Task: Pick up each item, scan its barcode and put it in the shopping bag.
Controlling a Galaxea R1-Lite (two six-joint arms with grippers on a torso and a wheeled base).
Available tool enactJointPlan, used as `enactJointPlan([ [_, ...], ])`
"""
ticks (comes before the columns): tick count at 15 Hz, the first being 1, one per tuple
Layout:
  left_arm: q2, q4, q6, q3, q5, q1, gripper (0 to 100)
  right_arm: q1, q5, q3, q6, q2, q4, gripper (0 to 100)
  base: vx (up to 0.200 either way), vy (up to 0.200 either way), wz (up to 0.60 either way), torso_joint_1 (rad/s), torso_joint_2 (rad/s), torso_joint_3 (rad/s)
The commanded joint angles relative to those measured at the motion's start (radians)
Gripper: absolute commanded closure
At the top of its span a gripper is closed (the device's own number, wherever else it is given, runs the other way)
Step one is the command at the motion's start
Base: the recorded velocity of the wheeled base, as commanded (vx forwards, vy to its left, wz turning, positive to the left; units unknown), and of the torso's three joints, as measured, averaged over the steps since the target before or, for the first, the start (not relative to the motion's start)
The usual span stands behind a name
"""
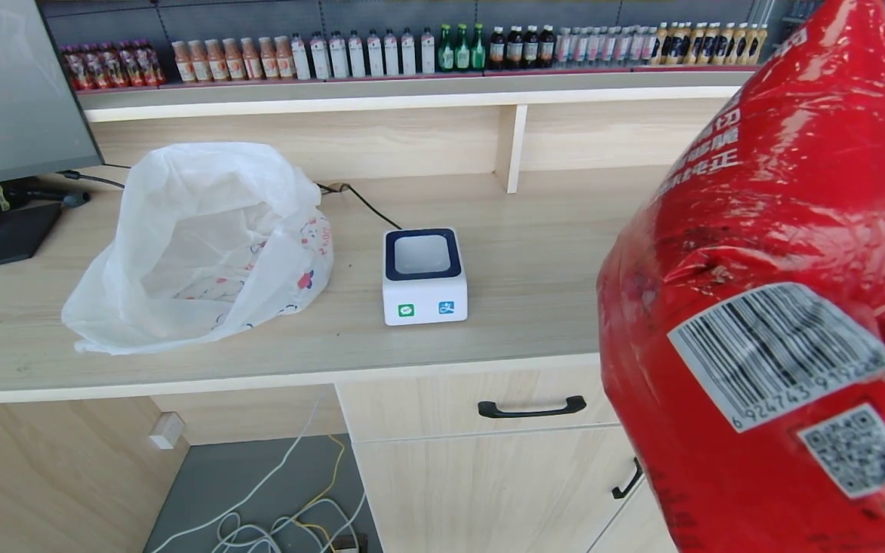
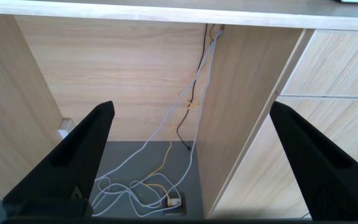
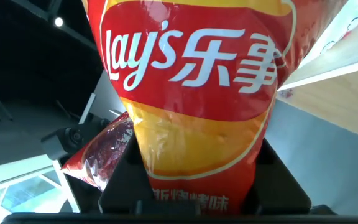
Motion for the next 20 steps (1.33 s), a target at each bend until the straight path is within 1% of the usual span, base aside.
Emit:
enactJointPlan([
  [1, 0.0, 0.0, 0.0, 0.0, 0.001, 0.0, 0, 0.0, 0.001, 0.005, -0.005, 0.006, -0.001, 100, 0.0, 0.0, 0.0, 0.0, 0.0, 0.0],
  [2, 0.0, 0.0, 0.0, 0.0, 0.001, 0.0, 0, 0.0, 0.001, 0.012, -0.02, 0.011, -0.001, 100, 0.0, 0.0, 0.0, 0.0, 0.0, 0.0],
  [4, 0.0, 0.0, 0.0, 0.0, -0.001, 0.0, 0, 0.0, 0.005, 0.042, -0.095, 0.012, -0.001, 100, 0.0, 0.0, 0.0, 0.0, 0.0, 0.0],
  [6, 0.0, 0.0, 0.0, 0.0, -0.001, 0.0, 0, 0.0, 0.037, 0.074, -0.158, 0.012, -0.001, 100, 0.0, 0.0, 0.0, 0.0, 0.0, 0.0],
  [9, 0.0, 0.0, 0.0, 0.0, -0.001, 0.0, 0, 0.002, 0.051, 0.15, -0.342, 0.034, -0.001, 100, 0.0, 0.0, 0.0, 0.0, 0.0, 0.0],
  [10, 0.0, 0.0, 0.0, 0.0, -0.001, 0.0, 0, 0.002, 0.051, 0.162, -0.384, 0.037, -0.001, 100, 0.0, 0.0, 0.0, 0.0, 0.0, 0.0],
  [11, 0.0, 0.0, 0.0, 0.0, -0.001, 0.0, 0, 0.002, 0.05, 0.162, -0.479, 0.037, -0.001, 100, 0.0, 0.0, 0.0, 0.0, 0.0, 0.0],
  [13, 0.0, 0.0, 0.0, 0.0, -0.001, 0.0, 0, -0.004, 0.047, 0.162, -0.592, 0.046, -0.001, 100, 0.0, 0.0, 0.0, 0.0, 0.0, 0.0],
  [17, 0.0, 0.0, 0.0, 0.0, -0.001, 0.0, 0, -0.033, 0.025, 0.162, -0.766, 0.063, 0.031, 100, 0.0, 0.0, 0.0, 0.0, 0.0, 0.0],
  [18, 0.0, 0.0, 0.0, 0.0, 0.001, 0.0, 0, -0.087, 0.021, 0.162, -0.902, 0.071, 0.089, 100, 0.0, 0.0, 0.0, 0.0, 0.0, 0.0],
  [19, 0.0, 0.0, 0.0, 0.0, -0.001, 0.0, 0, -0.113, 0.022, 0.162, -0.95, 0.068, 0.116, 100, 0.0, 0.0, 0.0, 0.0, 0.0, 0.0],
  [20, 0.0, 0.0, 0.0, 0.0, 0.001, 0.0, 0, -0.182, 0.021, 0.16, -1.045, 0.068, 0.162, 100, 0.0, 0.0, 0.0, 0.0, 0.0, 0.0],
])
